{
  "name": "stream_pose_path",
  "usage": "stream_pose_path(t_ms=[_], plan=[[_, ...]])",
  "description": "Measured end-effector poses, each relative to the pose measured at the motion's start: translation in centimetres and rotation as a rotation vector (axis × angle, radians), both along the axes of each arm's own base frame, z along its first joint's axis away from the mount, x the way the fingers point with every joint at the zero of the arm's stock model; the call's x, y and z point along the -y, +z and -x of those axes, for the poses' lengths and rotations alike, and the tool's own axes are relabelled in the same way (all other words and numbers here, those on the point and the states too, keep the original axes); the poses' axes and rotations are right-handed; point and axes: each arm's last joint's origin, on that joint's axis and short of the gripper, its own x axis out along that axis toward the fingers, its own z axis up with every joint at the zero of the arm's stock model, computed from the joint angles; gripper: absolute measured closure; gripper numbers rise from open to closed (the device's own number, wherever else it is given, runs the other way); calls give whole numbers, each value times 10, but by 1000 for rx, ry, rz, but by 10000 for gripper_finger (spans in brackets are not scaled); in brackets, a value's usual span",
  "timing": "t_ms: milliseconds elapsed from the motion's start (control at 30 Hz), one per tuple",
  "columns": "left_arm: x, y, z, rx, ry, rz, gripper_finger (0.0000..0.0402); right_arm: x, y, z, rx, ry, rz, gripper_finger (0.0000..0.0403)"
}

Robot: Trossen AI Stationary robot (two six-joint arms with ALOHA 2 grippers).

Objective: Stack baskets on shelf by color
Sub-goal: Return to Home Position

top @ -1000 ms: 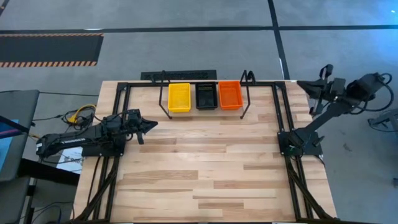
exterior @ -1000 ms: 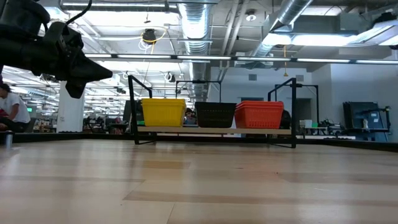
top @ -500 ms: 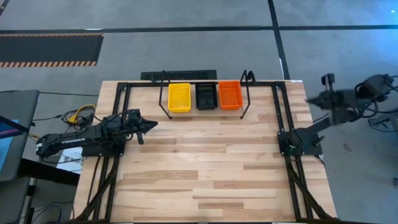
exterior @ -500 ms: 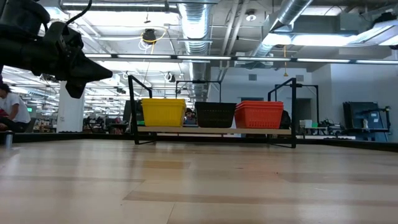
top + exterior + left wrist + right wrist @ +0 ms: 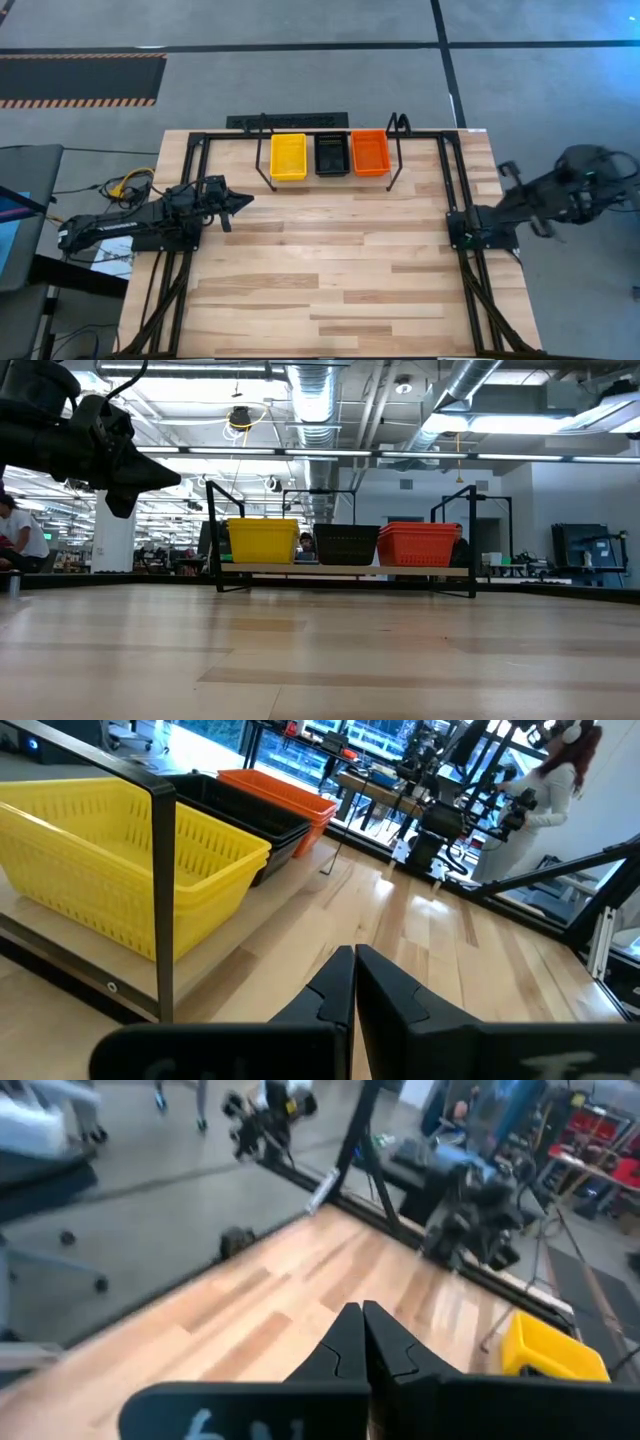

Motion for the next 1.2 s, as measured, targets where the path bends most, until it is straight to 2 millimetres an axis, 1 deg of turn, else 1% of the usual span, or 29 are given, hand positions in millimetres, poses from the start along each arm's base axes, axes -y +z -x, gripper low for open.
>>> stream_pose_path(t_ms=[67, 167, 267, 333, 500, 700, 767, 833, 900, 1000, 1067, 1200], plan=[[0, 0, 0, 0, 0, 0, 401, -1, -8, -16, 9, -17, 27, 403], [0, 0, 0, 0, 0, 0, 401, -3, -10, -37, 105, -4, 2, 403], [0, 0, 0, 0, 0, 0, 401, -3, -13, -53, 192, 13, -16, 403], [0, 0, 0, 0, 0, 0, 401, -4, -17, -62, 217, 16, -35, 403], [0, 0, 0, 0, 0, 0, 402, -4, -40, -82, 175, 6, -71, 403], [0, 0, 0, 0, 0, 0, 401, -5, -65, -110, 268, 8, -149, 403], [0, 0, 0, -1, 0, 0, 401, -5, -77, -118, 273, 4, -168, 403], [0, 0, 0, 0, 0, 0, 401, -4, -90, -127, 238, 2, -207, 403], [0, 0, 0, 0, 0, 0, 402, -4, -105, -133, 198, 6, -243, 403], [0, 0, 0, 0, 0, 0, 401, -2, -121, -139, 179, -7, -259, 403], [0, 0, 0, -1, 0, 0, 401, -1, -122, -140, 191, -21, -257, 403], [0, 0, 0, 0, 0, 0, 401, 3, -115, -136, 244, -9, -309, 403]])
